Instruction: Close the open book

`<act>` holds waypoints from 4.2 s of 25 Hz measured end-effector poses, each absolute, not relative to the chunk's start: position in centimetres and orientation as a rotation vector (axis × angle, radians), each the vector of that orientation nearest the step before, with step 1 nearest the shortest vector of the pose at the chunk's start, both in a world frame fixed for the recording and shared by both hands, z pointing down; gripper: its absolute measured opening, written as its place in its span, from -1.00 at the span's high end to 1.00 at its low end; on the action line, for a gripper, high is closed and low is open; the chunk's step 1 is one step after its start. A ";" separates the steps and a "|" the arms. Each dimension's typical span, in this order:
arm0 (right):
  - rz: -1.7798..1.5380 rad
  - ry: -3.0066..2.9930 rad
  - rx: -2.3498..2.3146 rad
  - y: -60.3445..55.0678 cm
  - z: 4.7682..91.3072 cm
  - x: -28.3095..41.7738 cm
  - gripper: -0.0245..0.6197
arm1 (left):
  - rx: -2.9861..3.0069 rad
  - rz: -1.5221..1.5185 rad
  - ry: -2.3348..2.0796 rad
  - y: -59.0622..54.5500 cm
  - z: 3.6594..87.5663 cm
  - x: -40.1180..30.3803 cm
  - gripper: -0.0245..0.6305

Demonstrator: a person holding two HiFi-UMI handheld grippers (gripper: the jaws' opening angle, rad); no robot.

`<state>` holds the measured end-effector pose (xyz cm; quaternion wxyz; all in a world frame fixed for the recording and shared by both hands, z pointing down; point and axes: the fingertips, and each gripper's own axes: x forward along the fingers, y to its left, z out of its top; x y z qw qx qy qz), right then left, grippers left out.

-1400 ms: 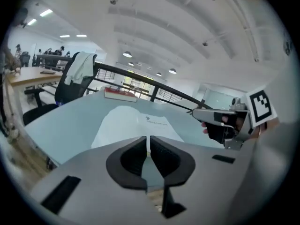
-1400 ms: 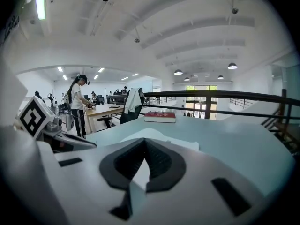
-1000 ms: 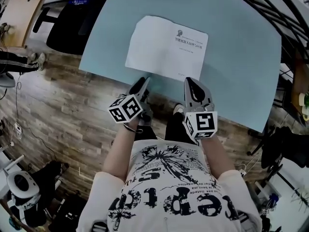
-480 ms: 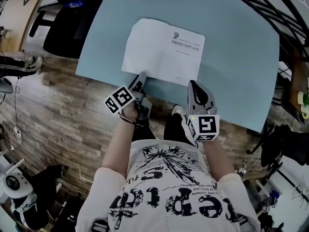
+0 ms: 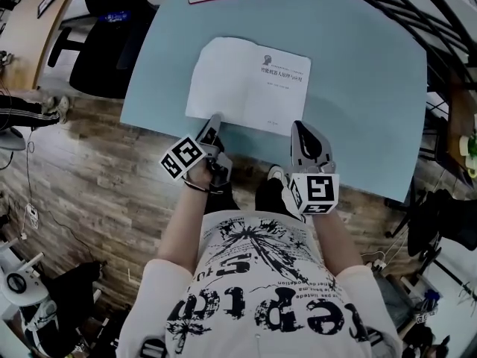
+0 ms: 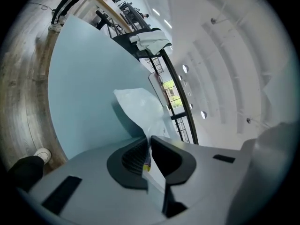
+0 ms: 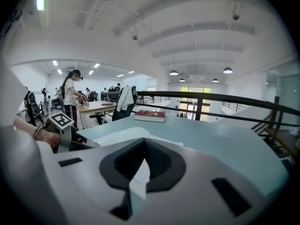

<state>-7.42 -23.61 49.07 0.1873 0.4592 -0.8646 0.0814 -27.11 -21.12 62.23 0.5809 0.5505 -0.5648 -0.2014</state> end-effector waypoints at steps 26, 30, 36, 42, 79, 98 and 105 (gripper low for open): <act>0.173 -2.421 1.504 -24.9 44.1 3.2 0.89 | 2.177 0.542 -1.349 -21.4 58.9 -12.8 0.85; 0.151 -2.396 1.514 -24.9 44.2 4.7 0.89 | 2.189 0.711 -1.298 -21.5 60.8 -11.3 0.85; 0.168 -2.360 1.550 -24.7 44.6 6.4 0.89 | 2.156 0.844 -1.213 -21.3 63.4 -9.9 0.84; 0.201 -2.360 1.586 -24.6 44.3 6.7 0.89 | 2.212 0.923 -1.071 -20.5 63.7 -8.4 0.47; 0.096 -2.566 1.547 -23.7 37.8 -0.7 0.90 | 2.635 0.084 -1.662 -23.5 34.5 -16.3 0.86; -0.010 -2.603 1.453 -23.0 36.1 -3.0 0.90 | 2.635 0.131 -1.664 -23.3 34.4 -16.5 0.86; 0.014 -2.591 1.467 -23.1 35.9 -2.7 0.90 | 2.606 0.138 -1.700 -23.5 34.4 -16.9 0.86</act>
